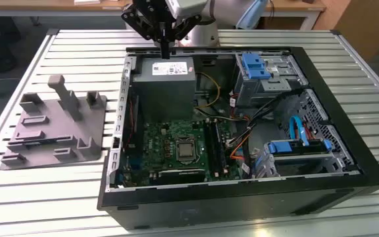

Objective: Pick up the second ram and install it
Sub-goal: 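Reach for the second ram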

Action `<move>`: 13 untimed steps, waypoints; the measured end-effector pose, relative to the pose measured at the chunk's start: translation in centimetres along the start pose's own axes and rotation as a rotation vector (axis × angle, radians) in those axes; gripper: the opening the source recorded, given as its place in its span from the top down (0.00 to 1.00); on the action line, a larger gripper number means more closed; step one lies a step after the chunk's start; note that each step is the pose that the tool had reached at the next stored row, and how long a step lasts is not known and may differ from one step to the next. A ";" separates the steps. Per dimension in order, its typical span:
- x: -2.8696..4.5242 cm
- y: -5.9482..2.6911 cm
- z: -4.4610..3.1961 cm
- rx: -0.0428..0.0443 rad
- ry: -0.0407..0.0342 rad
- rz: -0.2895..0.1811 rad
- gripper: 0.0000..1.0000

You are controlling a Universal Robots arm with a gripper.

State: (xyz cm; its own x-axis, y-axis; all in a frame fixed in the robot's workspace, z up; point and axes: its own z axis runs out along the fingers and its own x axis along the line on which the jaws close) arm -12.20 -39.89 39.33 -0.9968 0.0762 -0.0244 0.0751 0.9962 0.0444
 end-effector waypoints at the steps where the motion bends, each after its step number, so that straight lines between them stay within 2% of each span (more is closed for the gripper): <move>1: 0.00 0.00 0.00 0.0000 0.0000 0.000 0.90; 9: 0.18 -0.01 -0.01 0.0001 0.0000 0.000 0.90; 11: 0.67 -0.05 -0.02 0.0000 0.0001 0.000 0.90; 13: 1.56 -0.12 -0.04 0.0000 -0.0002 0.000 0.90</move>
State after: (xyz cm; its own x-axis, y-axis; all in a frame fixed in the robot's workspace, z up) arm -13.76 -39.89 39.33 -0.9968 0.0763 -0.0247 0.0752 0.9962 0.0444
